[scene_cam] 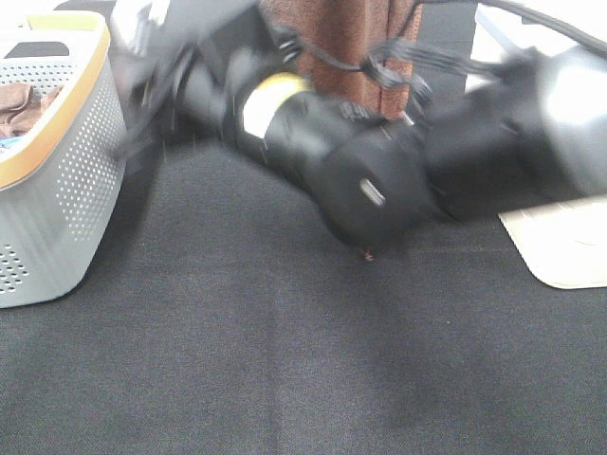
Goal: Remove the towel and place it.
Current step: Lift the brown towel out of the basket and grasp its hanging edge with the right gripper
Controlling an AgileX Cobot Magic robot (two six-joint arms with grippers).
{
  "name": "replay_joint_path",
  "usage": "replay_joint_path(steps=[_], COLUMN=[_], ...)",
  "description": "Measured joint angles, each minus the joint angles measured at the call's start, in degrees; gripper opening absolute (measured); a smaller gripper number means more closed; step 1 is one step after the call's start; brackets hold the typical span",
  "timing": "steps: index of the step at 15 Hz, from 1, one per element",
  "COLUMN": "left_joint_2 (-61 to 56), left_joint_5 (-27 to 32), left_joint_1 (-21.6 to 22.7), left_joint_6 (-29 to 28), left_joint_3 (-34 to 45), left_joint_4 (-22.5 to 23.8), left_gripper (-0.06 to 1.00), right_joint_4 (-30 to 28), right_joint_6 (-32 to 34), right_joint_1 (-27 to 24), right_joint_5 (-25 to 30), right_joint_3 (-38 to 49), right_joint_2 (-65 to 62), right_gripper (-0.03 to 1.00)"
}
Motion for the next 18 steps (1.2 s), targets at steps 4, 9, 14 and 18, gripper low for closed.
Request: replay_joint_path(steps=[4, 9, 14, 18], left_joint_2=[0.0, 0.0, 0.1, 0.2], left_joint_5=[-1.0, -4.5, -4.5, -4.5], left_joint_1=[0.0, 0.0, 1.9, 2.4], left_joint_6=[0.0, 0.0, -0.6, -6.1], left_joint_3=[0.0, 0.0, 0.0, 0.0], left_joint_4=[2.3, 7.7, 8.4, 8.5], left_gripper=[0.0, 0.0, 0.0, 0.0], right_joint_4=[19.8, 40.9, 57.4, 61.2], right_joint_6=[-15.3, -29.0, -43.7, -48.4], right_joint_1=[0.0, 0.0, 0.0, 0.0], right_joint_5=[4.9, 10.0, 9.6, 6.6], right_joint_3=[-1.0, -1.0, -1.0, -1.0], right_joint_2=[0.0, -5.2, -8.5, -8.7], right_gripper=[0.5, 0.52, 0.56, 0.7])
